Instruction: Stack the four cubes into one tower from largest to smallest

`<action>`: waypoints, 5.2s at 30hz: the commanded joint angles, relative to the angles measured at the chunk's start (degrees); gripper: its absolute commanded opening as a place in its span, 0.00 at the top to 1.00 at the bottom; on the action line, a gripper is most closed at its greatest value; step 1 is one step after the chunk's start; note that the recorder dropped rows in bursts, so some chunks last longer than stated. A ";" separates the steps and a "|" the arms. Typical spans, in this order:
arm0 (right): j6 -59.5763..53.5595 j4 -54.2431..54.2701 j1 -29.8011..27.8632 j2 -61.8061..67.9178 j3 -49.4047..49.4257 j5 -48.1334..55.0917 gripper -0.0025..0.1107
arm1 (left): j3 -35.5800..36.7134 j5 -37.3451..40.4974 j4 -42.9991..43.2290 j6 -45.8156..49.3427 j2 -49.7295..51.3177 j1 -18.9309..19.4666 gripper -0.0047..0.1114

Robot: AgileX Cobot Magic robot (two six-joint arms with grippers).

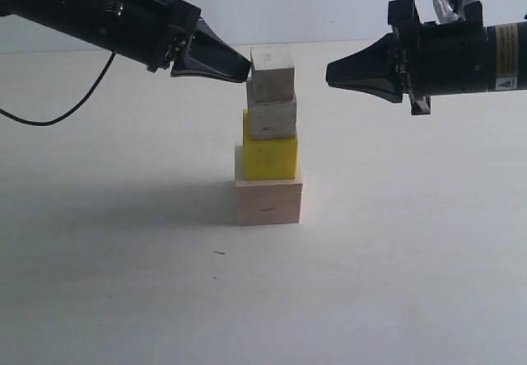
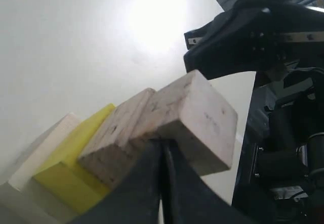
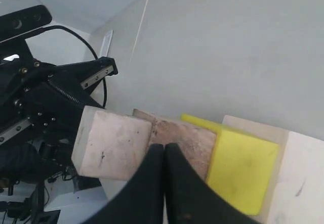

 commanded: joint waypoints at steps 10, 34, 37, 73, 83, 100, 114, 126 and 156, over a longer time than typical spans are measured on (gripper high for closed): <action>-0.16 0.02 4.66 -0.21 -0.36 1.09 0.98 | 0.09 -0.75 -0.78 0.29 -0.12 -0.26 0.96; -0.51 0.43 4.69 -0.21 -0.36 -1.24 0.98 | 0.09 -1.23 -0.78 0.40 -0.12 -0.26 0.96; -0.52 0.43 4.69 -0.21 -0.36 -1.37 0.98 | 0.09 -1.23 -0.78 0.40 -0.12 -0.26 0.96; -2.29 1.36 4.69 -0.21 -0.36 -3.32 0.98 | 0.09 -2.19 -0.55 0.94 -0.12 -0.26 0.96; -2.58 1.36 5.27 -0.21 -0.36 -3.57 0.98 | 0.09 -2.58 -0.55 1.15 -0.12 -0.26 0.96; -3.24 2.31 5.54 -0.21 -0.36 0.06 0.98 | 0.09 0.97 -0.44 0.93 -0.12 -0.14 0.96; -1.97 0.31 5.70 1.33 -4.37 1.99 0.98 | 0.09 1.37 0.68 0.45 -0.48 -0.14 0.96; -2.30 1.83 6.05 2.14 -4.37 1.35 0.98 | 0.09 1.37 0.68 0.45 -0.48 -0.14 0.96; -4.81 4.60 8.04 3.69 -4.37 3.56 0.98 | 0.09 2.00 0.57 0.45 -0.48 -0.14 0.96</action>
